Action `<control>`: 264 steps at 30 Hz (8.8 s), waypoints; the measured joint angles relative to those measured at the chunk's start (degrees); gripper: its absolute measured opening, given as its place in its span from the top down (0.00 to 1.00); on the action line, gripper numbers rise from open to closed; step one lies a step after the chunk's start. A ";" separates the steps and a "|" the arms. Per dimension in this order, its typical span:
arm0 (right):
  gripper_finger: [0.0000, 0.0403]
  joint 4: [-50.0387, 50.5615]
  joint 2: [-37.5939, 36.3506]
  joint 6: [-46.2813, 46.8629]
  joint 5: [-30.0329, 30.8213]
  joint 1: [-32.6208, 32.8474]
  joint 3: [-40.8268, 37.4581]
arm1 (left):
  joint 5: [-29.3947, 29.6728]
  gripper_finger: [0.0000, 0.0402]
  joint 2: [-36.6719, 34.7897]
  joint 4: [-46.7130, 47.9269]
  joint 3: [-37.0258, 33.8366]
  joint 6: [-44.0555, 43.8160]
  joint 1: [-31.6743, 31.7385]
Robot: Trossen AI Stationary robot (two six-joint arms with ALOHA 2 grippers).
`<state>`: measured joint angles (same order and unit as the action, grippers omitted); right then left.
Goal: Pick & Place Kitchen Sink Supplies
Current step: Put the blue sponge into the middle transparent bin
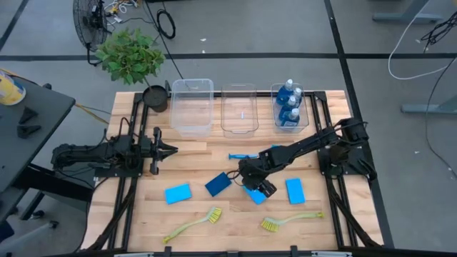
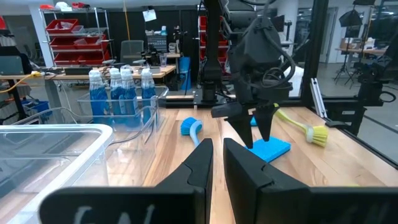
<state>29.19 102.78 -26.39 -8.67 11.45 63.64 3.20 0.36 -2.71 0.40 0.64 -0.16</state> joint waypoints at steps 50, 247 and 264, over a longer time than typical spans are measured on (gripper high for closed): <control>0.51 -16.66 2.86 0.94 -16.48 -5.56 -5.25 | 0.00 0.89 0.00 -0.01 -0.01 0.00 0.00; 0.79 -25.53 1.17 -4.07 4.74 -37.99 1.11 | 0.00 0.89 0.00 -0.01 0.00 0.02 -0.02; 0.70 -23.91 -13.37 3.41 9.20 -33.43 1.09 | 0.00 0.89 0.00 -0.01 -0.02 0.01 -0.02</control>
<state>5.28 89.42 -22.98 0.54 -21.98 64.73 3.20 0.36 -2.72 0.38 0.66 -0.18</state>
